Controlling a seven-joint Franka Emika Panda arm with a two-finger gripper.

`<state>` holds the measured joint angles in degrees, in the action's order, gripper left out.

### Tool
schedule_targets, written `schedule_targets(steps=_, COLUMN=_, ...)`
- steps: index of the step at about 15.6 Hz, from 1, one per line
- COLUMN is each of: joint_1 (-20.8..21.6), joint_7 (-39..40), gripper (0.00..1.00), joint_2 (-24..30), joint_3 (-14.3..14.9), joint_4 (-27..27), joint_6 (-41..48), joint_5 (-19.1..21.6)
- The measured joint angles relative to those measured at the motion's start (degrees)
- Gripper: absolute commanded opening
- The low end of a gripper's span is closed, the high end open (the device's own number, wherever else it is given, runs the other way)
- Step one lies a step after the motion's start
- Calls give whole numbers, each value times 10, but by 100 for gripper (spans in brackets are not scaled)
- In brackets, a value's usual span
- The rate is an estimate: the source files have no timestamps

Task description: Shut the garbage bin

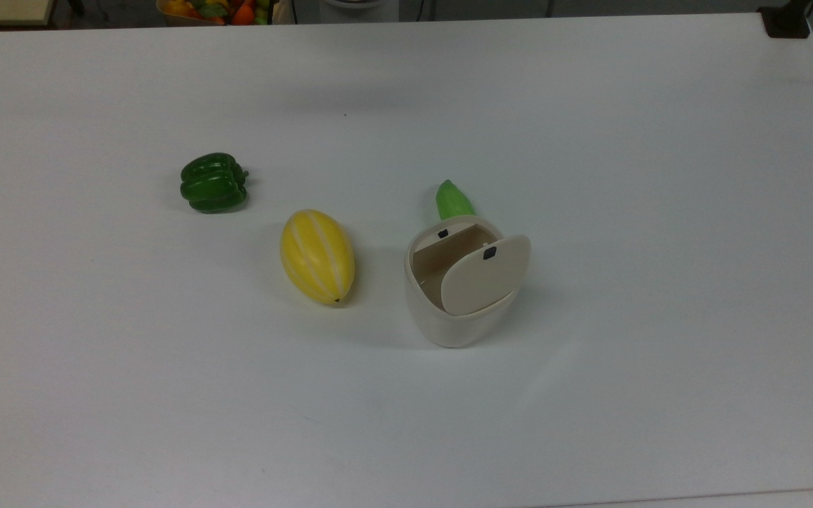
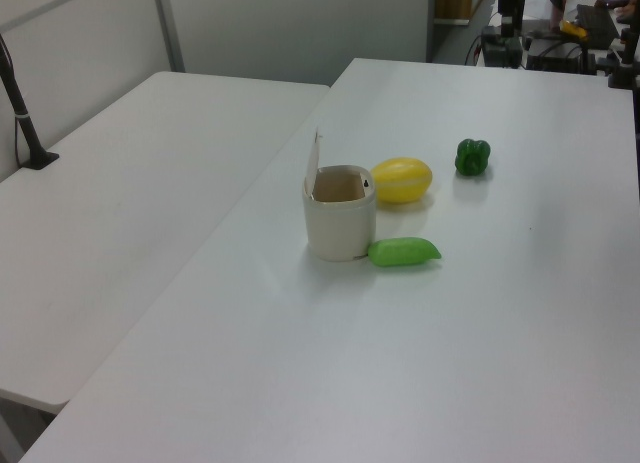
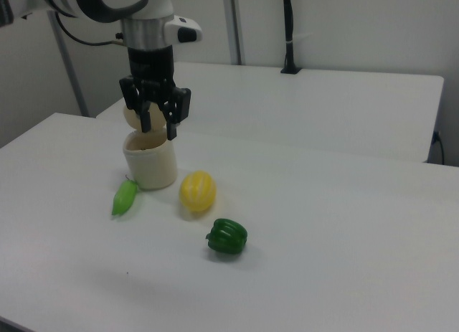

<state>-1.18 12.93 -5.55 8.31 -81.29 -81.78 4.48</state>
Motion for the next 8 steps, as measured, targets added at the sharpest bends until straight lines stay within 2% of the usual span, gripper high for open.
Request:
schedule_targets(steps=3, joint_1=1, joint_7=0, gripper=0, joint_2=-2, joint_3=-1, joint_4=0, joint_6=0, joint_5=0)
schedule_targets(steps=6, joint_1=3, joint_7=5, gripper=0, joint_2=-2, joint_3=-4, joint_4=0, joint_6=0, joint_5=0)
schedule_targets(steps=8, joint_1=15, joint_7=41, gripper=0, joint_2=-2, joint_3=-7, joint_4=1, joint_6=-3, joint_5=-1)
